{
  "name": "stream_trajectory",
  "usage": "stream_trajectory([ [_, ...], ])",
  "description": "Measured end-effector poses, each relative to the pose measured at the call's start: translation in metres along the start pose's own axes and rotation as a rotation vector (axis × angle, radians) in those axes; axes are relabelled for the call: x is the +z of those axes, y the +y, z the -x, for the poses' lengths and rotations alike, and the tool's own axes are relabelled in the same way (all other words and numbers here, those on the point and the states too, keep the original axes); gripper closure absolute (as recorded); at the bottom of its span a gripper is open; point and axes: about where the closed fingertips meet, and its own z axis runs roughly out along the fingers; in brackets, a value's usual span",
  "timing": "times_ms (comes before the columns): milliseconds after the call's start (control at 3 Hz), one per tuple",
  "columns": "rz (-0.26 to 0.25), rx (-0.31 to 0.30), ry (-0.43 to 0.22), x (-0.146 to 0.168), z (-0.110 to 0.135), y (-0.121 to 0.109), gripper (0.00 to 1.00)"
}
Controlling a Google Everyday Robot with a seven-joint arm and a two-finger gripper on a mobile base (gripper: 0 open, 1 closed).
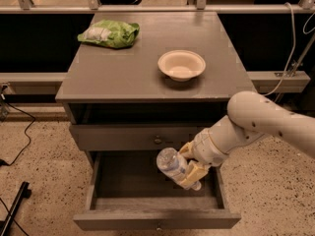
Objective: Place blue plastic bottle into middle drawer
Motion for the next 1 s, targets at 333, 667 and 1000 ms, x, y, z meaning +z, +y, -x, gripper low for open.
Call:
stream_trajectory([
  [333,0.0,0.002,0.007,0.002,-0.002,-0.002,1.0],
  [667,-0.008,0.023,0.027,0.007,-0.008,-0.005,1.0],
  [1000,-0.079,0.025,-0.054,0.021,-0.024,-0.026,1.0],
])
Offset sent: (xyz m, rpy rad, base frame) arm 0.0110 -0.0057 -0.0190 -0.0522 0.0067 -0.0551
